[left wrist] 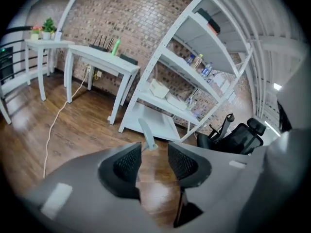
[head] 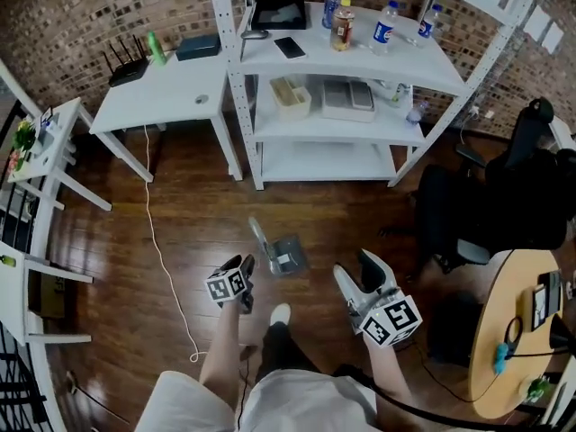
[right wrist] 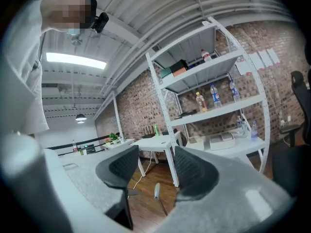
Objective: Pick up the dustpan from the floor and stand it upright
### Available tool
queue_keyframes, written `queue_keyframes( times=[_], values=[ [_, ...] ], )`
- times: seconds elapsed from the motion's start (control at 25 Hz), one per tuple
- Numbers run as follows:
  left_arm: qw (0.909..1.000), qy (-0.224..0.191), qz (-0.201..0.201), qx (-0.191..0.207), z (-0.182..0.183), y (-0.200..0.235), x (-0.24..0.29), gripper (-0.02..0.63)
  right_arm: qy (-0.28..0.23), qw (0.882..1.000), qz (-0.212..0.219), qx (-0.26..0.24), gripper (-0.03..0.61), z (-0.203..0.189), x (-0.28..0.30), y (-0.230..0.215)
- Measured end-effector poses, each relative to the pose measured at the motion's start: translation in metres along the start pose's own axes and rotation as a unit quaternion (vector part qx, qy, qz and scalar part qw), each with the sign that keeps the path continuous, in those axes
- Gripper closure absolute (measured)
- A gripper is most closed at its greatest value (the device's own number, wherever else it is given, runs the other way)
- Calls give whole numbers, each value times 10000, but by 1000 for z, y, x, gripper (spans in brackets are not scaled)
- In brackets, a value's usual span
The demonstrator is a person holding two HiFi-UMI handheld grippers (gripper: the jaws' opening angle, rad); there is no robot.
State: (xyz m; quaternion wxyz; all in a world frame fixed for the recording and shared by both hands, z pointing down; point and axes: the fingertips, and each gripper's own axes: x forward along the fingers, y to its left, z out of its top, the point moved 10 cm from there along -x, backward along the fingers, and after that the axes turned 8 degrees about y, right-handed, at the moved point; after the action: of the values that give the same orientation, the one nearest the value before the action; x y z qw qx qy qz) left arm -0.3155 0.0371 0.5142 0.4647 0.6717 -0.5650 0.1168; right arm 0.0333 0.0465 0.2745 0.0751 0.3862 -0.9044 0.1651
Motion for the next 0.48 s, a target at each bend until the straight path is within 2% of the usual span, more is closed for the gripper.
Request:
queue_keyframes(
  times=[0.08, 0.16, 0.24, 0.36, 0.48],
  values=[
    [9981, -449, 132, 406, -10, -38, -45, 423, -213, 9994, 144, -226, 359, 8, -30, 1],
    [9906, -1000, 244, 900, -28, -85, -92, 423, -404, 9973, 230, -576, 359, 7, -68, 5],
    [9767, -1658, 375, 1309, -63, -140, -140, 423, -494, 9929, 242, -1055, 351, -2, -116, 10],
    [9484, -2533, 518, 1835, -119, -230, -204, 409, -474, 9853, 109, -1636, 285, -19, -188, 14],
    [9304, -2859, 583, 2218, -154, -301, -250, 377, -269, 9848, 121, -1710, 210, -33, -239, 14]
  ],
)
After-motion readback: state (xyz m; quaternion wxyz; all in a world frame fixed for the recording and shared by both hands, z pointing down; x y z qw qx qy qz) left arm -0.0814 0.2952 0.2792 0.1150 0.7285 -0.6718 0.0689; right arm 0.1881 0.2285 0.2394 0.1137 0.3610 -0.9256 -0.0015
